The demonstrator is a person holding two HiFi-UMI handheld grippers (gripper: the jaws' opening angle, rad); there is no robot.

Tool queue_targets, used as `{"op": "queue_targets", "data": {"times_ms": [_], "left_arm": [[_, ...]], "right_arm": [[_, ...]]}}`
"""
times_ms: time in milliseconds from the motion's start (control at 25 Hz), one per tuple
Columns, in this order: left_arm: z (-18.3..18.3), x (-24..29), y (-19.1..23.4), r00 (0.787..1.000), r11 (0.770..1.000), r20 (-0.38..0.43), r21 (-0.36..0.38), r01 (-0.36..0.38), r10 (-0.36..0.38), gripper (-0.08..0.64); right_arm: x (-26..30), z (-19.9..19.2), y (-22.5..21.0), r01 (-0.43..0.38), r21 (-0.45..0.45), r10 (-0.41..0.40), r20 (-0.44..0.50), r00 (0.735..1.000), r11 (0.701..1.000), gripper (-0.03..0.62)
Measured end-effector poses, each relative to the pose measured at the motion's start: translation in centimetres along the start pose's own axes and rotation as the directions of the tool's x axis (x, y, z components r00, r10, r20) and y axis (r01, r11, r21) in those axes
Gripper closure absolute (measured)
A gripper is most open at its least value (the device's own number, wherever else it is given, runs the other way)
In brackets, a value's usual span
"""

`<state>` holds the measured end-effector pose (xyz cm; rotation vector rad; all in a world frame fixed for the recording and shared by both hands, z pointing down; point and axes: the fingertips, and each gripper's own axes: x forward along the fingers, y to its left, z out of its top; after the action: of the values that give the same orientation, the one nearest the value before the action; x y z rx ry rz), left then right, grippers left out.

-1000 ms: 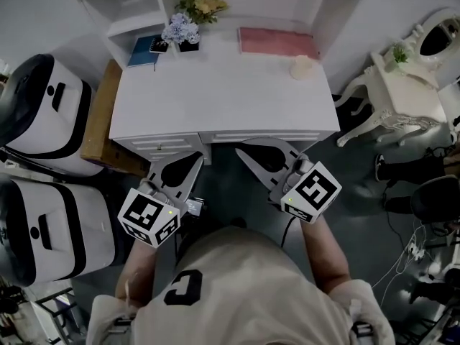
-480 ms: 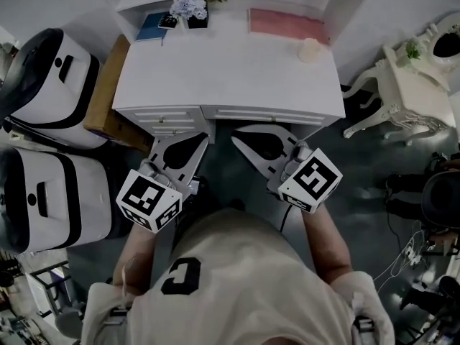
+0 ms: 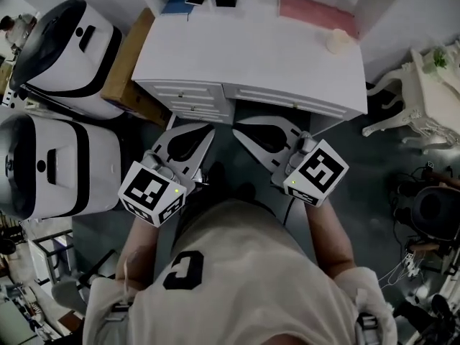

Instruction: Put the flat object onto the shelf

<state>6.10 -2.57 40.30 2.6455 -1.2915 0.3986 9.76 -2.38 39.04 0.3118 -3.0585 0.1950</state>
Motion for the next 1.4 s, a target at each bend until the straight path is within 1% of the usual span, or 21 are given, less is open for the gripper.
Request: {"op": "queue_targets", "data": {"times_ms": [200, 520, 720, 960, 1160, 1400], "left_arm": [[-0.4, -0.8, 0.9, 1.0, 1.0, 0.001, -0.011, -0.012, 0.012, 0.546], [-0.9, -1.5, 1.8, 0.998, 0.998, 0.012, -0.004, 0.061, -0.061, 0.546], [-1.6, -2.8, 4.0, 0.996, 0.996, 0.027, -0.021, 0.082, -0.082, 0.546], [-2.4, -4.7, 6.5, 0.996, 0.995, 0.043, -0.042, 0.085, -0.084, 0.546], [-3.1, -6.1, 7.4, 0.994, 0.993, 0.05, -0.053, 0.101, -0.099, 0.546], [-3.0, -7.2, 7.4, 0.991, 0.992, 0.07, -0.039, 0.12, -0.117, 0.546]], "right_arm": [[0.9, -0.3, 0.6, 0.004, 0.015, -0.004, -0.009, 1.0, 1.0, 0.569], [2.9, -0.7, 1.1, 0.029, 0.031, -0.028, -0.027, 0.999, 0.999, 0.568], [5.1, -0.9, 1.7, 0.062, 0.035, -0.06, -0.057, 0.997, 0.997, 0.569], [7.8, -1.1, 2.6, 0.097, 0.033, -0.095, -0.078, 0.992, 0.995, 0.568], [9.4, -0.4, 4.5, 0.062, 0.053, -0.059, -0.068, 0.996, 0.997, 0.569], [10.0, 0.2, 5.8, 0.074, 0.016, -0.072, -0.07, 0.995, 0.997, 0.569]]}}
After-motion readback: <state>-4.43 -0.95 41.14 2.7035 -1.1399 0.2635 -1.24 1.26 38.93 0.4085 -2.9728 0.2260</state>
